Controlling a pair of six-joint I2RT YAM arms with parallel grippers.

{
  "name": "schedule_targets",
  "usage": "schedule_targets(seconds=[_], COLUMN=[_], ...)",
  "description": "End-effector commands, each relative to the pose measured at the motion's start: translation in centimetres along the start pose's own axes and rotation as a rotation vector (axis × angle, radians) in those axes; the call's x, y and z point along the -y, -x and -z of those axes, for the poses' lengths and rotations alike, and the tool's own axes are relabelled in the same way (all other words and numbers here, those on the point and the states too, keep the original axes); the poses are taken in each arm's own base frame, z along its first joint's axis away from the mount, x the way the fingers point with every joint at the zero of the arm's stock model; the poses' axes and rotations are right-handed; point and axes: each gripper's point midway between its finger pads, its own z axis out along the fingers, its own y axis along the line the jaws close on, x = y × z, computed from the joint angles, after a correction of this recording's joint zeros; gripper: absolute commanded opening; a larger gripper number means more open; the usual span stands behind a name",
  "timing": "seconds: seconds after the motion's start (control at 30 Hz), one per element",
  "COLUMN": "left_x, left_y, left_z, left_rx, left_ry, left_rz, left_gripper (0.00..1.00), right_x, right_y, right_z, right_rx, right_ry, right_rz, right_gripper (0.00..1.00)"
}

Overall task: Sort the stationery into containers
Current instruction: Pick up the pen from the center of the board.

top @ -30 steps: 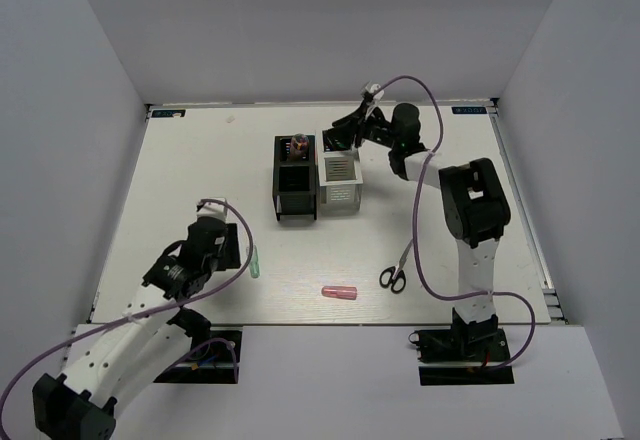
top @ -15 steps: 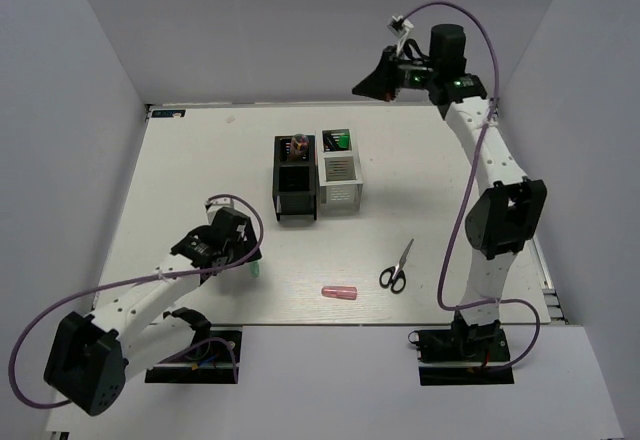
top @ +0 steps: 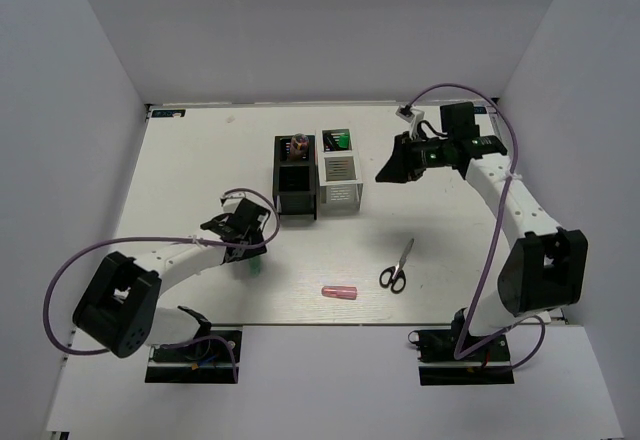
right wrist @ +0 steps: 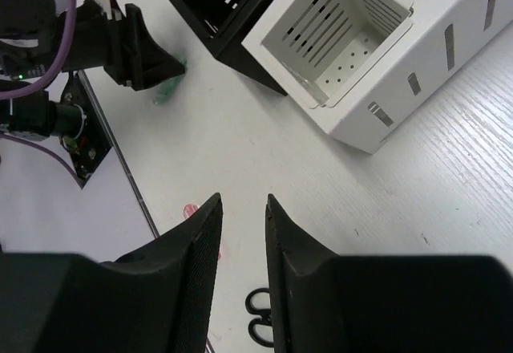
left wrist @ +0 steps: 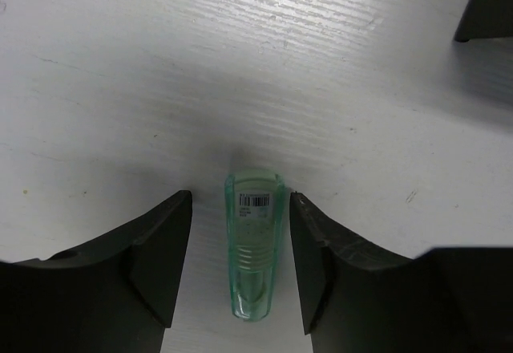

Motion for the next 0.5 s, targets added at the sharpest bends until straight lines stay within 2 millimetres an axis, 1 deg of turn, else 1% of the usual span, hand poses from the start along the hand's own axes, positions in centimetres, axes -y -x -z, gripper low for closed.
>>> schedule_targets(seconds=[0.0, 0.03, 0.1, 0.13, 0.2, 0.27, 0.33, 0.43, 0.47], left_x=[0.8, 1.1, 0.9, 1.1, 0.4, 0.1, -0.9, -0.9, -0.9], left_y=[1.8, 1.8, 1.1, 1.6, 0.8, -0.1, -1.2, -2.0, -2.2], left_z=[0.1, 0.0, -0.1, 0.1, 0.0, -0.1, -0.3, -0.2, -0.1], left_rx=[0.059, 0.056, 0.03, 0.051, 0.026, 0.008, -0.015, -0.033, -0.044], left_ry=[0.034, 0.04, 0.083, 0.097, 0.133, 0.139, 0.164, 0.148, 0.137], left_rz=[-0.005, -0.017, -0.049, -0.061, -0.078, -0.083, -0.077, -0.064, -0.061], left_gripper=[0.62, 0.62, 0.59, 0.54, 0.51, 0.48, 0.44, 0.33, 0.24], right_x=[-0.5, -0.4, -0.3, -0.3, -0.3, -0.5, -0.6, -0.6, -0.6], right_y=[-0.1, -0.4, -0.4, -0.3, -0.2, -0.1, -0.1, 0.0, 0.0], right_z=[0.8, 0.7, 0.9, 1.0, 1.3, 1.7, 1.8, 2.3, 2.4], right_rx=[0.026, 0.023, 0.026, 0.029, 0.037, 0.046, 0.05, 0.064, 0.068], right_ry=[0.001, 0.003, 0.005, 0.005, 0.009, 0.017, 0.017, 0.015, 0.019], right_rz=[0.049, 0.035, 0.026, 0.02, 0.015, 0.012, 0.011, 0.006, -0.001], right_gripper=[0.32, 0.32, 0.32, 0.32, 0.32, 0.32, 0.32, 0.32, 0.32])
